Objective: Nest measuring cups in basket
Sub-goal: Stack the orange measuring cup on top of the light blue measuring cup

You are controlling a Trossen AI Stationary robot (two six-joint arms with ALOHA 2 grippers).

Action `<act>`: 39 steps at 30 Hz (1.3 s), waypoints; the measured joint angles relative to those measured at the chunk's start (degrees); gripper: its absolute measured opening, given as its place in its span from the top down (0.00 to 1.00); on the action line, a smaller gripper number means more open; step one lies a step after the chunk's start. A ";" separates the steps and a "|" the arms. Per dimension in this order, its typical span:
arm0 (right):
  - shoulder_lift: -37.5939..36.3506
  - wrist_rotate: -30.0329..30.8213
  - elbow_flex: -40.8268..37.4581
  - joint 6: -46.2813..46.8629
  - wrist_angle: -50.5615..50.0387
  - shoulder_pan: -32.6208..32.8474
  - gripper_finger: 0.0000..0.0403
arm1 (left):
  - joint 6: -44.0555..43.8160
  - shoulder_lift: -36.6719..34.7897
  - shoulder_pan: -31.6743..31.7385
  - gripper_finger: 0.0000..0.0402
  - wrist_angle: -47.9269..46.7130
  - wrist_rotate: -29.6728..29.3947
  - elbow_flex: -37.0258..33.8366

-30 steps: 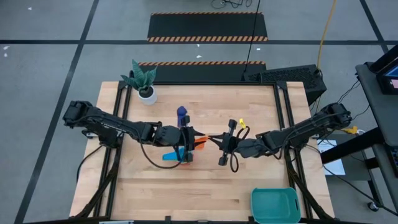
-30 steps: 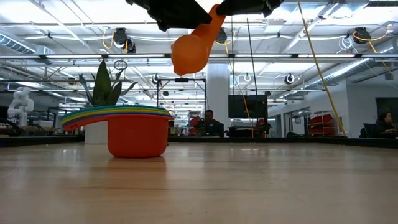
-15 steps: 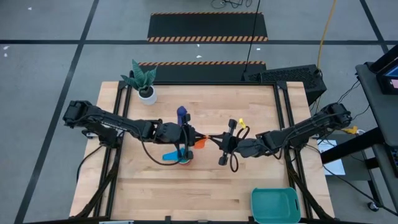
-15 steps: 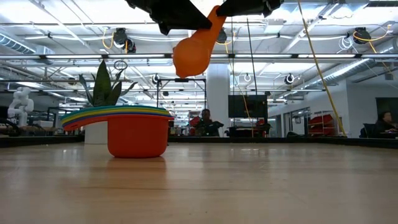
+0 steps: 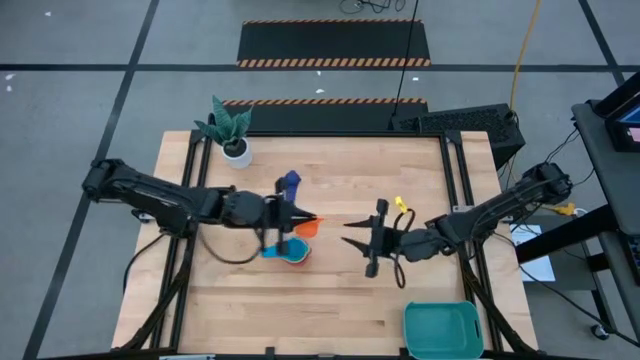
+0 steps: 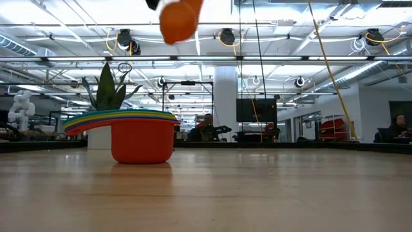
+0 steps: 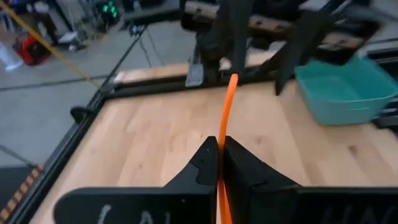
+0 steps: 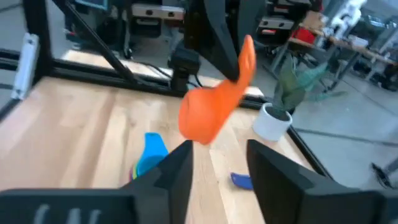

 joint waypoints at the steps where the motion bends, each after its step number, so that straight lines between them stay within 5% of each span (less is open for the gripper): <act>1: -0.31 0.01 -0.07 -0.42 0.43 0.50 0.62 | 0.40 -1.31 -0.79 0.98 0.22 -0.66 -0.50; 8: -0.26 0.00 -0.24 -5.60 2.33 2.47 0.54 | 7.43 -8.05 -3.92 0.98 16.32 -0.82 -9.66; 16: 1.97 -0.04 -0.25 -4.78 4.32 2.37 0.54 | 12.44 -9.02 -1.51 0.98 44.46 14.33 -21.21; 22: 7.15 -1.14 -0.23 -11.05 16.84 0.70 0.54 | 14.56 -6.67 -1.07 0.98 60.28 22.43 -25.27; 30: 13.99 -12.04 -0.23 -16.62 31.40 -1.60 0.54 | 18.88 -1.85 -2.07 0.98 67.89 25.75 -25.50; 39: 15.18 -12.04 -0.23 -17.14 34.76 -2.23 0.57 | 20.29 0.11 -2.25 0.98 71.56 25.78 -25.50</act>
